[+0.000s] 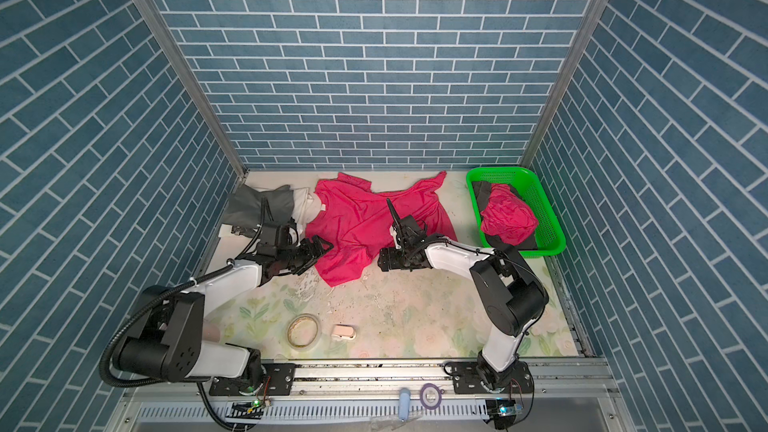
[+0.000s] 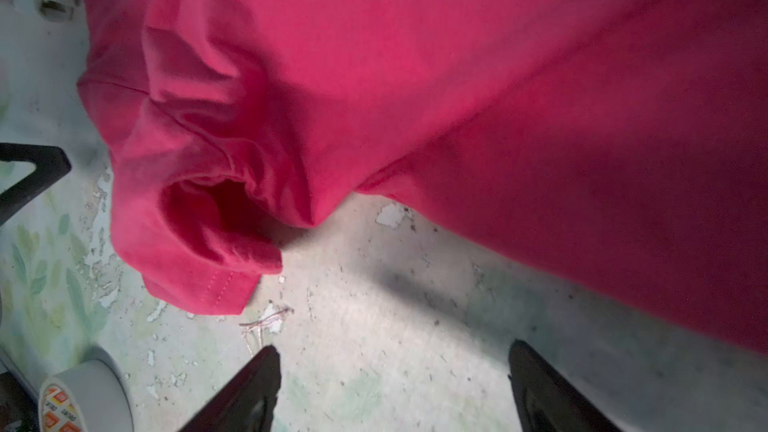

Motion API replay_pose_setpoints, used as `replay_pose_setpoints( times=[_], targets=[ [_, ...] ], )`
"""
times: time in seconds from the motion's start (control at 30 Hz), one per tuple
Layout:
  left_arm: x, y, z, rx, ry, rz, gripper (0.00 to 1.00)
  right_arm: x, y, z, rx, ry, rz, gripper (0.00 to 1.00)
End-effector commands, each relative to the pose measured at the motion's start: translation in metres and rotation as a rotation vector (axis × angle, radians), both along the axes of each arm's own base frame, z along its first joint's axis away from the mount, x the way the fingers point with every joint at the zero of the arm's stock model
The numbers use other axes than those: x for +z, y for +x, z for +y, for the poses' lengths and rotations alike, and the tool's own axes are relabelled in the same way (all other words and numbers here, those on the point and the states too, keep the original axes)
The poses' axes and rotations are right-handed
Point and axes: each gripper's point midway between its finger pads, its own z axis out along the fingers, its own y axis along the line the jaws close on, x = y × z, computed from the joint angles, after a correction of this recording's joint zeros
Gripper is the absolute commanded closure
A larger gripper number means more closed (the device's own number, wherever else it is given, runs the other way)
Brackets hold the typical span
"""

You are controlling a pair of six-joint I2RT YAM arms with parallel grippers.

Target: Fold and stack the t-shirts

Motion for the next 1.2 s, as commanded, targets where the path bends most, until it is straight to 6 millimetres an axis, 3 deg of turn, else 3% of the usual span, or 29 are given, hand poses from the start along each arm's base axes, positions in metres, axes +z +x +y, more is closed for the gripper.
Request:
replay_pose_setpoints(
  times=[0.0, 0.23, 0.4, 0.5, 0.7, 0.73, 0.77, 0.8, 0.83, 1.0, 1.17],
  targets=[
    [-0.016, -0.025, 0.003, 0.039, 0.019, 0.108, 0.12, 0.015, 0.006, -0.001, -0.003, 0.027, -0.061, 0.10],
    [-0.031, -0.063, -0.013, 0.073, -0.023, 0.210, 0.18, 0.022, 0.008, -0.007, -0.031, 0.061, -0.084, 0.04],
    [-0.044, -0.076, -0.017, 0.086, 0.038, 0.278, 0.22, 0.026, 0.007, -0.014, -0.054, 0.091, -0.093, 0.04],
    [-0.053, -0.074, -0.016, 0.103, 0.059, 0.295, 0.30, 0.033, 0.006, -0.017, -0.063, 0.124, -0.110, 0.03],
    [-0.074, -0.067, -0.025, 0.062, 0.083, 0.306, 0.56, 0.044, 0.004, -0.025, -0.084, 0.154, -0.137, 0.04],
    [-0.076, -0.067, -0.024, 0.051, 0.095, 0.299, 0.62, 0.047, 0.003, -0.026, -0.085, 0.160, -0.144, 0.04],
    [-0.076, -0.066, -0.026, 0.034, 0.090, 0.286, 0.76, 0.049, 0.003, -0.029, -0.091, 0.161, -0.151, 0.04],
    [-0.074, -0.065, -0.029, 0.021, 0.074, 0.268, 0.93, 0.050, 0.004, -0.031, -0.098, 0.159, -0.155, 0.04],
    [-0.072, -0.065, -0.033, 0.006, 0.050, 0.252, 1.00, 0.051, 0.004, -0.034, -0.107, 0.152, -0.158, 0.04],
    [-0.049, -0.060, -0.037, -0.059, 0.078, 0.212, 1.00, 0.051, 0.008, -0.046, -0.135, 0.126, -0.162, 0.05],
    [-0.006, -0.064, -0.047, -0.133, 0.054, 0.191, 1.00, 0.053, 0.010, -0.048, -0.138, 0.129, -0.168, 0.05]
  ],
)
